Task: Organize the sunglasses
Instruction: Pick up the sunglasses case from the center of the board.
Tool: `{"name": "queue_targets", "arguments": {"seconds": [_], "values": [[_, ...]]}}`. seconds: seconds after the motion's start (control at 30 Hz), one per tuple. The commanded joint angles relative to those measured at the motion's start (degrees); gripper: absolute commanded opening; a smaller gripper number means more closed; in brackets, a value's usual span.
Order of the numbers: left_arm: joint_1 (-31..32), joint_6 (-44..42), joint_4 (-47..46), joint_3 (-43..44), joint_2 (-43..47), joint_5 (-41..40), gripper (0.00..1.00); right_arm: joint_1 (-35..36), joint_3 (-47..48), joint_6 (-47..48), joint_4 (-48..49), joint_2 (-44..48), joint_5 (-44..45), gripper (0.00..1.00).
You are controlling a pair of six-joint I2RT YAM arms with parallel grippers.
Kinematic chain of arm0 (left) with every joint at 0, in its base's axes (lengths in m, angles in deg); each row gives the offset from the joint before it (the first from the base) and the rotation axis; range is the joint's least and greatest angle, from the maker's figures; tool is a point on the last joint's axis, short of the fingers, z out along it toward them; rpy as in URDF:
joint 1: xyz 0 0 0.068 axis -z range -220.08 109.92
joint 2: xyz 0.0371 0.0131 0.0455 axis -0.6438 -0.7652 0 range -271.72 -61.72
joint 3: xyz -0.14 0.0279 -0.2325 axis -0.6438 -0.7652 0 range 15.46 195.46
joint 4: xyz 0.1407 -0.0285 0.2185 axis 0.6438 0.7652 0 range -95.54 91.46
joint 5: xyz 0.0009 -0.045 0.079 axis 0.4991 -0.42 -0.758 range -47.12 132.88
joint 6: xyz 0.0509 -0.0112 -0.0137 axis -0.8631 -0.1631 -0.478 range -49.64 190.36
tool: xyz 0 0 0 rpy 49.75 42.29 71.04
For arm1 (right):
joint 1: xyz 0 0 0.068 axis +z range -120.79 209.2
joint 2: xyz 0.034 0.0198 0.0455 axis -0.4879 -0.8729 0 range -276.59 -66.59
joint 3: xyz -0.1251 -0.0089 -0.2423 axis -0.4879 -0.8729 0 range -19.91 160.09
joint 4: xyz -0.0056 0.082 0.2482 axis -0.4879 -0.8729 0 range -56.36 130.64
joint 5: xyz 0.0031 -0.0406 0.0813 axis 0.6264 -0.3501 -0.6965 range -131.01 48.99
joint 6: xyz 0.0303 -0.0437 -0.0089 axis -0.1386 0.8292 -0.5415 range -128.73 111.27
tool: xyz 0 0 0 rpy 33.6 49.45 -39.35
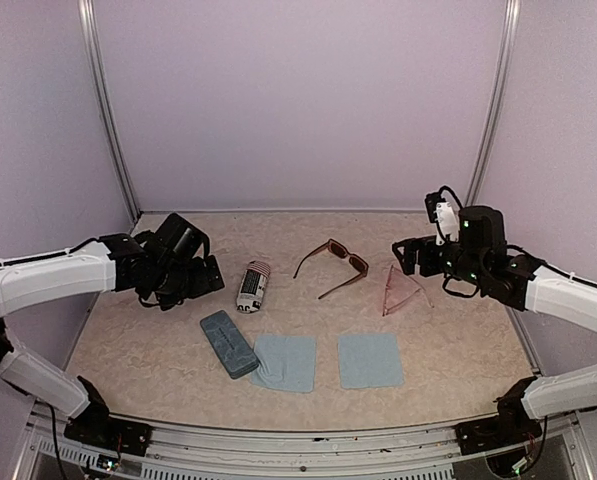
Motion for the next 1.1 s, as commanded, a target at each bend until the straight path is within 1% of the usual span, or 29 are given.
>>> {"name": "queue_targets", "arguments": {"seconds": [0.0,0.2,0.27,0.57,0.8,1.07], "values": [[3.00,6.70,5.31,2.02,-5.13,0.99,0.99,-0.05,-0.37,0.88,-1.46,-0.42,1.00,1.00],[4.75,7.91,8.52,4.65,-12.98,3.74,0.99,-0.05,-1.25,1.53,-1.80,0.59,2.75,1.00],[5.28,7.72,8.65,5.52,-14.31,4.27,0.99,-0.05,-1.66,1.52,-1.74,1.02,3.26,1.00],[6.07,8.01,10.86,6.56,-18.10,6.55,0.99,-0.05,-2.06,1.85,-2.27,1.55,4.75,1.00],[6.24,6.71,8.09,6.19,-20.16,8.30,0.99,-0.05,-2.66,0.54,-2.83,3.29,4.47,1.00],[6.24,5.76,8.37,6.14,-22.05,8.65,0.99,-0.07,-3.49,0.02,-1.84,3.81,4.66,1.00]]}}
